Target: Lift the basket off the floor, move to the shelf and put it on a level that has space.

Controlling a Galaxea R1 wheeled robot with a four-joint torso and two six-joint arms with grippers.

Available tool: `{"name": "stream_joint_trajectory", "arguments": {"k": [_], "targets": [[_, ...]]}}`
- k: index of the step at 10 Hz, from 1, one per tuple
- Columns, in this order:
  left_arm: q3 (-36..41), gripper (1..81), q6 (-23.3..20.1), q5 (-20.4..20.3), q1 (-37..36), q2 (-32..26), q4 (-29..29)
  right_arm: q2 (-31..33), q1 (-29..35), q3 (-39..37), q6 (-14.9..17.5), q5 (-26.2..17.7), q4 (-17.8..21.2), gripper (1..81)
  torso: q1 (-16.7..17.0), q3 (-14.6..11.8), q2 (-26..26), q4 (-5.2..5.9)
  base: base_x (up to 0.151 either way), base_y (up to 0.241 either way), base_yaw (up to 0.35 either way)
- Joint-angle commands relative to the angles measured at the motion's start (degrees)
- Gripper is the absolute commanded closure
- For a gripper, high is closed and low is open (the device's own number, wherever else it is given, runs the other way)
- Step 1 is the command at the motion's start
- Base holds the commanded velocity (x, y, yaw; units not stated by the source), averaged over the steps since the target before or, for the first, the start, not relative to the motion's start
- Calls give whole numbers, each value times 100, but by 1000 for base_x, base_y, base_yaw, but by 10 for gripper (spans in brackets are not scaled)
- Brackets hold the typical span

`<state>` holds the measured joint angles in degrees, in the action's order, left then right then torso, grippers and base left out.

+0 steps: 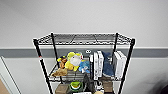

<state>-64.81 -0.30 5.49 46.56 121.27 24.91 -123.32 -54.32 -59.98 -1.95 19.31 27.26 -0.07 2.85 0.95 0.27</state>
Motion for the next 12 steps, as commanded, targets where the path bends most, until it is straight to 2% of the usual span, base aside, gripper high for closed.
{"name": "stream_joint_trajectory", "arguments": {"k": [1,7,12], "targets": [[548,811,-57,181,-731,3,6,-2,664,576,-33,-402,-309,811,0,0,0,0,115,0,0],[556,811,-57,181,-731,-6,6,-2,663,594,-33,-402,-309,811,0,0,0,0,113,0,0],[635,811,-57,190,-731,-15,14,6,663,699,-33,-402,-309,811,-2,0,-2,0,0,0,0]]}}
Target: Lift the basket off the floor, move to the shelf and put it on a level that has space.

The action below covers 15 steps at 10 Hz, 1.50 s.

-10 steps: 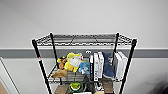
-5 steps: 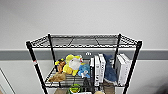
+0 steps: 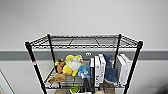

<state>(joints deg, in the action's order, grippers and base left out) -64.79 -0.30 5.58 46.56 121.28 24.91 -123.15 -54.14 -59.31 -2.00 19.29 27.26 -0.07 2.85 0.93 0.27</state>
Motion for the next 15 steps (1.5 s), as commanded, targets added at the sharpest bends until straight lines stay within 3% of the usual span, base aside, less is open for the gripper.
{"name": "stream_joint_trajectory", "arguments": {"k": [1,15], "targets": [[756,811,-57,180,-731,-68,6,16,653,702,-20,-399,-309,811,0,0,0,0,0,0,0],[2383,811,66,-136,-1548,-974,58,982,1137,2390,-20,-136,-309,811,0,0,-2,0,0,0,0]]}}
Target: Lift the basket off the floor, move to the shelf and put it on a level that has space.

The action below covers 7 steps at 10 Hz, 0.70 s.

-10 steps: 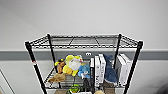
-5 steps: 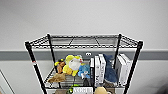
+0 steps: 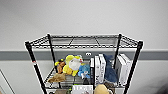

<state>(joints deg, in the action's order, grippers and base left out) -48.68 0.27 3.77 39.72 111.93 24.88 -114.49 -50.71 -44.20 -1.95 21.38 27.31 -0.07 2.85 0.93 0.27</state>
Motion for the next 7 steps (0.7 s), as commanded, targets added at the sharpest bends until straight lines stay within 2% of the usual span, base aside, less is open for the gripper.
{"name": "stream_joint_trajectory", "arguments": {"k": [1,7], "targets": [[842,811,140,45,-978,-30,61,161,891,967,-25,-345,-314,811,0,0,0,0,0,0,0],[1229,811,615,-78,-1541,-206,70,363,1401,1292,-77,-354,-279,811,0,0,0,0,0,0,0]]}}
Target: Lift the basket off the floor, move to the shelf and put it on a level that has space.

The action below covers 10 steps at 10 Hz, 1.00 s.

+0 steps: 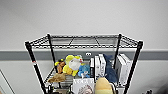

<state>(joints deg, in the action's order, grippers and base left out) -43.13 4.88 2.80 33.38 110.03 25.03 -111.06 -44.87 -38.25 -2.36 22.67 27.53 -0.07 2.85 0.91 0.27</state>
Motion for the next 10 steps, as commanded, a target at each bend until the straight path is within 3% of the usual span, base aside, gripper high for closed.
{"name": "stream_joint_trajectory", "arguments": {"k": [1,7,10], "targets": [[753,811,251,18,-1056,-24,55,46,922,777,-45,-483,-274,811,0,0,0,0,0,0,0],[1298,811,575,-61,-1679,-209,46,406,1370,1392,-54,-474,-248,811,0,0,2,0,0,0,0],[1316,811,883,-52,-2093,-244,55,476,1941,1515,-54,-509,190,811,0,0,2,0,0,0,0]]}}
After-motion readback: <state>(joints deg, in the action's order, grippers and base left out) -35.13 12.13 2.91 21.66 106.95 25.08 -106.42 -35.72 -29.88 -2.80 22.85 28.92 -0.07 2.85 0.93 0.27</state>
